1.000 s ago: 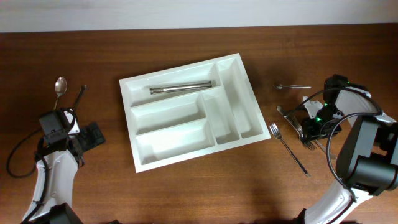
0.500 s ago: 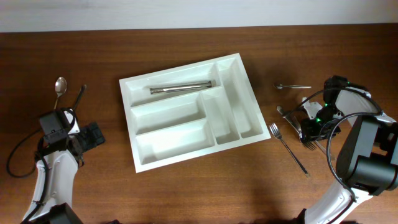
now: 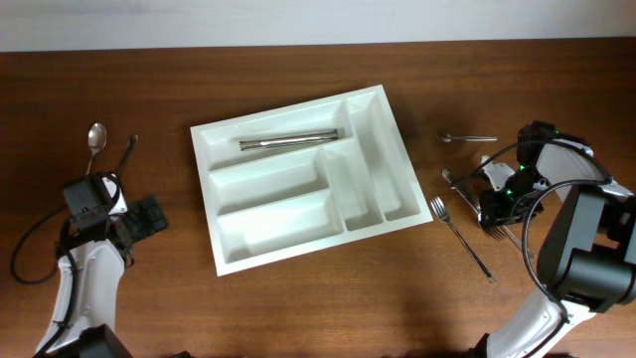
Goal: Pack container
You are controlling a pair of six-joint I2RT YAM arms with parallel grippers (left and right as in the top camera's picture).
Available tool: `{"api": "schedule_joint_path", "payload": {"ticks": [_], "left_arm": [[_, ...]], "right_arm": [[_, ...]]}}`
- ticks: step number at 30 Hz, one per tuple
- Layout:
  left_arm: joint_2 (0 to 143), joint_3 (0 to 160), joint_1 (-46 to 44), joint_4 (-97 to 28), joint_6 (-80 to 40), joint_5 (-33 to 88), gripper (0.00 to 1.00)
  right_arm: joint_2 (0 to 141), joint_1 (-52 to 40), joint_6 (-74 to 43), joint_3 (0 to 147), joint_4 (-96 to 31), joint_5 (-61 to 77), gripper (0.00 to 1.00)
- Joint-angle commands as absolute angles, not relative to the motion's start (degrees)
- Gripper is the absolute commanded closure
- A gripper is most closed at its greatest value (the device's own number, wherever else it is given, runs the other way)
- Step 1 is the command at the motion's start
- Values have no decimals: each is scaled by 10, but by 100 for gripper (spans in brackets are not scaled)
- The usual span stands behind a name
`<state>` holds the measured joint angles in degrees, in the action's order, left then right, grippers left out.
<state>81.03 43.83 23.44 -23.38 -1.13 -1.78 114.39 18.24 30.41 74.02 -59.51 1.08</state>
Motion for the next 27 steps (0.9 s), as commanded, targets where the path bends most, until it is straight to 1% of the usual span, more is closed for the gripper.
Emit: {"api": "schedule_joint_path", "payload": {"ticks": [1,9,19,27], "left_arm": [[813,449,237,-235,-4,-19,1],[813,449,237,-234,-4,-19,1],[813,449,237,-234,-4,-19,1],[813,449,237,-235,-4,-19,1]], "right_arm": [[1148,193,317,742,-575,-21,57],[1148,229,317,742,-552,41,57],[1148,241,318,741,-547,44,57],[1148,241,317,742,-520,11,57]]}}
